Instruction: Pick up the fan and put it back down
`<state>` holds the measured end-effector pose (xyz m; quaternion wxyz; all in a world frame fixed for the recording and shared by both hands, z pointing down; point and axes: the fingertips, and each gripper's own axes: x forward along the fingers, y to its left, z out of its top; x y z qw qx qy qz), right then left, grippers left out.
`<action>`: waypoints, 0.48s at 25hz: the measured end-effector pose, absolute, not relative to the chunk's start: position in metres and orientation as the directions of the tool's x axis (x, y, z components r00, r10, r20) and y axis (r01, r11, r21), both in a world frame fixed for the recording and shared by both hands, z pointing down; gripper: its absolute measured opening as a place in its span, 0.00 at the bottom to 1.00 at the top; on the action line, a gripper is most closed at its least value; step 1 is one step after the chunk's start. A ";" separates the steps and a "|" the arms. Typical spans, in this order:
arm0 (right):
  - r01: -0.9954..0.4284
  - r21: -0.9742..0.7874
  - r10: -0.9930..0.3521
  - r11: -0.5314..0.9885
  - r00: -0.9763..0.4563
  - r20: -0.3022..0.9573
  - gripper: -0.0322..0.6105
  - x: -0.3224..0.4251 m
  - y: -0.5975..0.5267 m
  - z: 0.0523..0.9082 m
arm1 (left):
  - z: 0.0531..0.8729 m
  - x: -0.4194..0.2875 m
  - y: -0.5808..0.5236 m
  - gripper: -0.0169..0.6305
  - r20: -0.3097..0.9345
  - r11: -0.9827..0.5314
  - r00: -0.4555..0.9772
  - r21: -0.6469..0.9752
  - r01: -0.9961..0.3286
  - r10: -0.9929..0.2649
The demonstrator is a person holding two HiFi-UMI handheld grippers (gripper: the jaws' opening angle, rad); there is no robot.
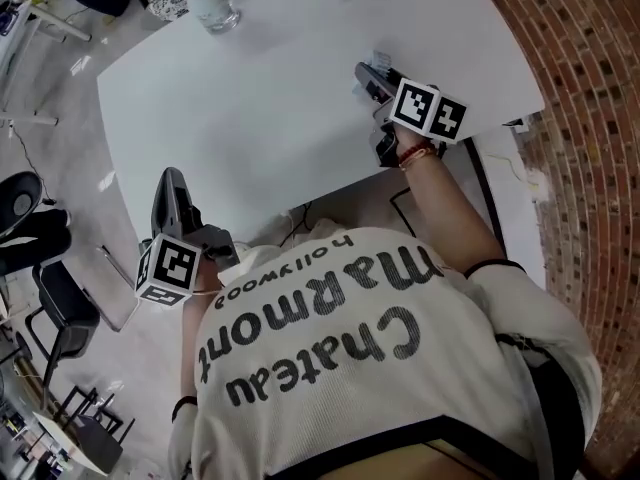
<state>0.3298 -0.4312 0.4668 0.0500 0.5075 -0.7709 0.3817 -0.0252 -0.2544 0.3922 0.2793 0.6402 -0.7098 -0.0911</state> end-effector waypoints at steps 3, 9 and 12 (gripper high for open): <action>-0.819 -0.535 -0.728 0.208 -0.495 0.474 0.46 0.322 -0.431 0.473 | 0.393 -0.026 -0.252 0.03 0.290 0.163 -0.020 0.480 -0.862 -0.957; -0.814 -0.535 -0.711 0.227 -0.514 0.480 0.46 0.305 -0.432 0.482 | 0.396 -0.035 -0.248 0.03 0.306 0.178 -0.030 0.470 -0.865 -0.952; -0.809 -0.537 -0.705 0.238 -0.524 0.478 0.46 0.303 -0.433 0.483 | 0.394 -0.034 -0.246 0.03 0.306 0.184 -0.039 0.462 -0.868 -0.951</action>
